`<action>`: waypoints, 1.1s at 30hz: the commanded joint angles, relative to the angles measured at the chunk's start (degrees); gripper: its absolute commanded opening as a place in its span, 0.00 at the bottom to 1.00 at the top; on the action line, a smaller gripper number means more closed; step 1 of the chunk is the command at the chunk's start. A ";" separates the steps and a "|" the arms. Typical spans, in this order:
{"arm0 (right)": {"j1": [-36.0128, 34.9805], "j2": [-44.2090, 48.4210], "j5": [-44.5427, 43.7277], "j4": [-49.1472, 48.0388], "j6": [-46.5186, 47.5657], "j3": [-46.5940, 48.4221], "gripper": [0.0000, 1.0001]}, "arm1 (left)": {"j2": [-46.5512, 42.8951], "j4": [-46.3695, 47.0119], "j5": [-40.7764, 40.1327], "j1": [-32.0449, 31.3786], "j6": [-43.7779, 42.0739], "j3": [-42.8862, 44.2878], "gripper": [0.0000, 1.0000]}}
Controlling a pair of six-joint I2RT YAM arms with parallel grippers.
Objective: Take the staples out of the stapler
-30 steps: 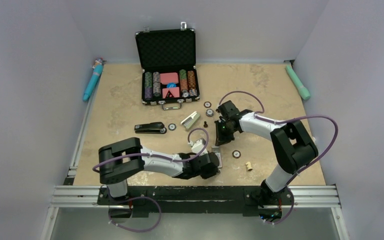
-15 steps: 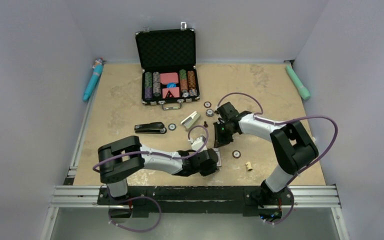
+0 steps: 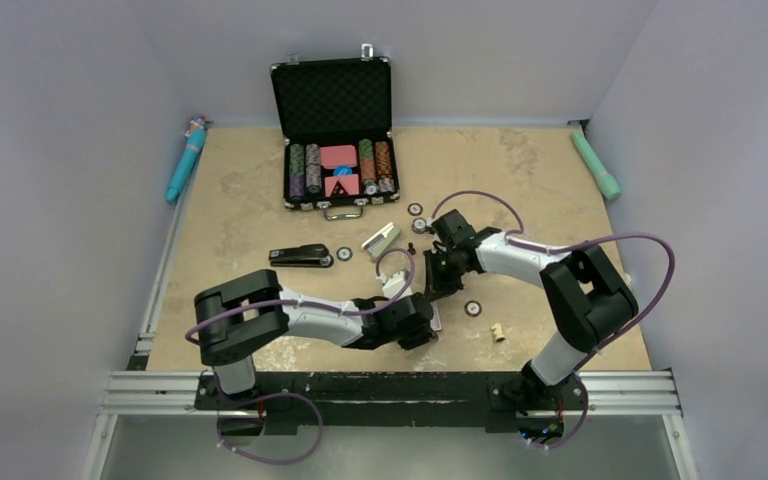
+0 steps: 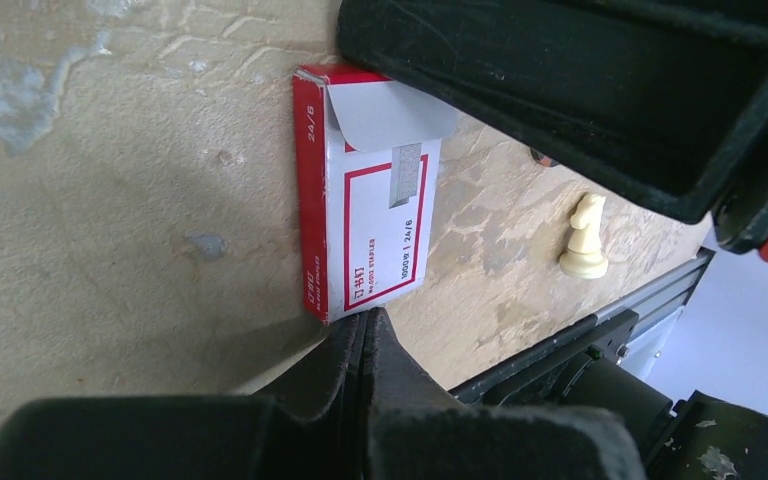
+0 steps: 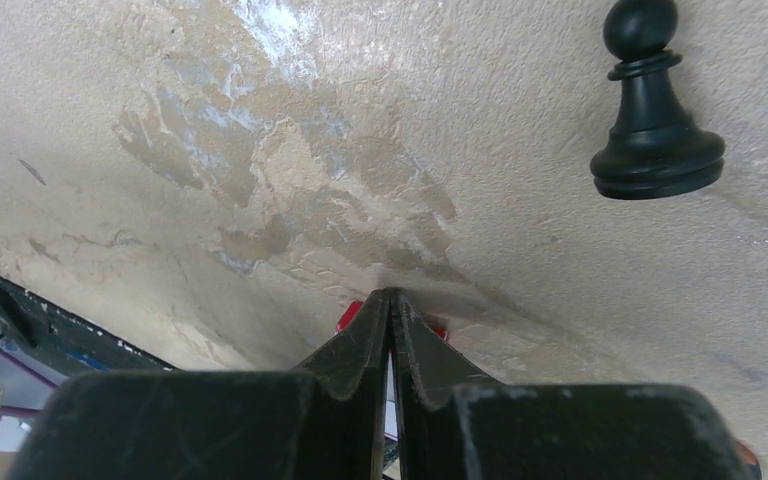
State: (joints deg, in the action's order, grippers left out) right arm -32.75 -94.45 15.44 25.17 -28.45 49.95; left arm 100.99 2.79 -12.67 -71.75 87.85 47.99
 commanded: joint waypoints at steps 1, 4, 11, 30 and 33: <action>-1.75 -1.92 -3.58 4.58 0.04 -3.70 0.09 | 0.29 -3.72 -1.32 1.41 -3.04 -2.73 0.00; -2.65 -1.96 -3.48 4.66 -0.43 -4.12 0.09 | -0.01 -3.74 -1.02 1.84 -3.86 -3.39 0.00; -3.90 -1.96 -3.79 5.22 -1.93 -3.15 0.09 | -1.15 -6.02 0.32 2.55 -8.48 -2.53 0.00; -3.91 -0.01 -12.62 13.37 -3.88 15.14 0.39 | -10.11 -21.40 6.81 2.22 -29.37 7.44 0.03; -3.90 -0.24 -13.29 14.22 -4.41 18.81 0.47 | -14.68 -24.29 6.57 2.22 -31.83 7.20 0.11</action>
State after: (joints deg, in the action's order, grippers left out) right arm -36.38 -94.48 4.89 37.19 -31.51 63.07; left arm 93.19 -17.72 -6.72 -69.73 61.58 53.54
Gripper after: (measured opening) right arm 0.434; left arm 0.061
